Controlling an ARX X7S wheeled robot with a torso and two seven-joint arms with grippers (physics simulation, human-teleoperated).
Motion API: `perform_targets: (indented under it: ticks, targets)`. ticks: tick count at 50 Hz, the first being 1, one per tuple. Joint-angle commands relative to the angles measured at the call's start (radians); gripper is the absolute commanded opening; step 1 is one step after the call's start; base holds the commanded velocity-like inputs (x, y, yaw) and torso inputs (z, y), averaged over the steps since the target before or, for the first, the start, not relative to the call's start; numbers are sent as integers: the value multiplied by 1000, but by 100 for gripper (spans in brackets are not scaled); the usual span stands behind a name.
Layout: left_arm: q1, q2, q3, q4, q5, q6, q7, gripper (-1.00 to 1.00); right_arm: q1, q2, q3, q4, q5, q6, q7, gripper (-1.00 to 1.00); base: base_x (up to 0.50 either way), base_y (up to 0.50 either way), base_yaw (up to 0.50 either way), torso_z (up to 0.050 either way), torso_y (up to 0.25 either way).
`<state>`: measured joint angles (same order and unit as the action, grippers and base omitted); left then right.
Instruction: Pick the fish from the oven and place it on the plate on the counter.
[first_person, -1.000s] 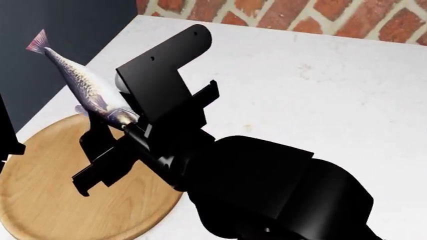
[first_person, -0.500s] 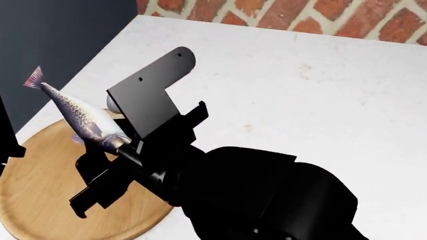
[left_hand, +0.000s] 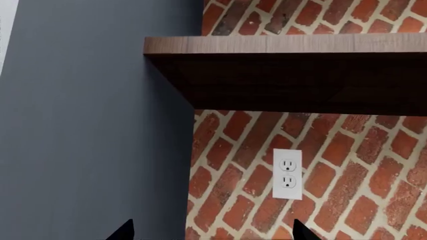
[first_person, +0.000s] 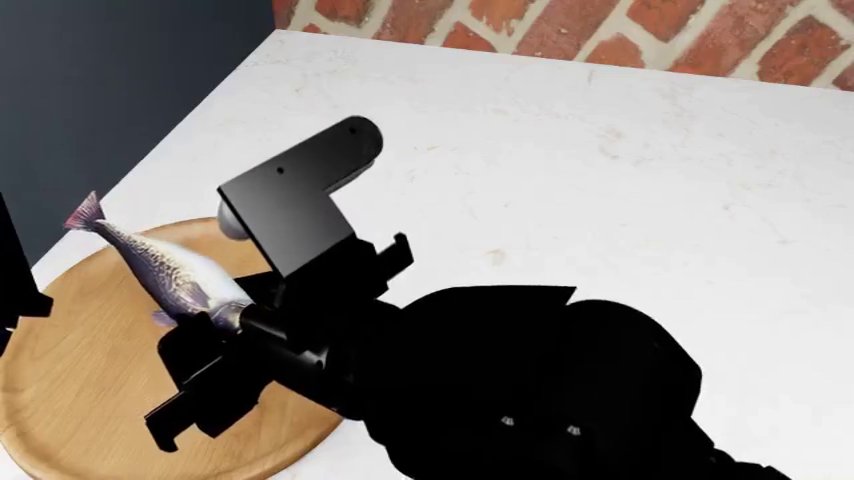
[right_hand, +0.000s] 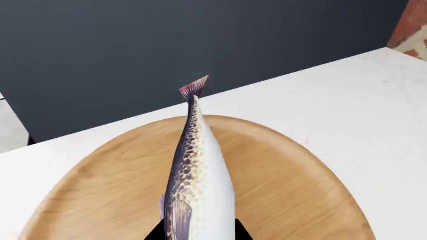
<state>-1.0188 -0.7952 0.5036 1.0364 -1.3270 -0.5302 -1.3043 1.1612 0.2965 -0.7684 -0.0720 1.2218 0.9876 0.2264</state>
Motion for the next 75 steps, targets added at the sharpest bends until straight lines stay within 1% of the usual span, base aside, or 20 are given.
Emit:
perform_targets:
  ticks: [1, 26, 38, 75]
  targets:
    - [21, -8, 16, 0, 27, 27, 7, 100, 11, -1, -12, 10, 12, 31, -4, -100, 0, 0, 0, 0, 0]
    - [30, -34, 50, 1, 52, 71, 6, 100, -12, -17, -57, 61, -38, -9, -47, -100, 0, 0, 0, 0, 0]
    - [33, -52, 66, 2, 61, 96, 5, 100, -20, -22, -66, 63, -36, -12, -45, -100, 0, 0, 0, 0, 0]
    - [8, -64, 119, -5, 74, 133, 0, 100, -13, -17, -75, 66, -25, -11, -38, -100, 0, 0, 1, 0, 0]
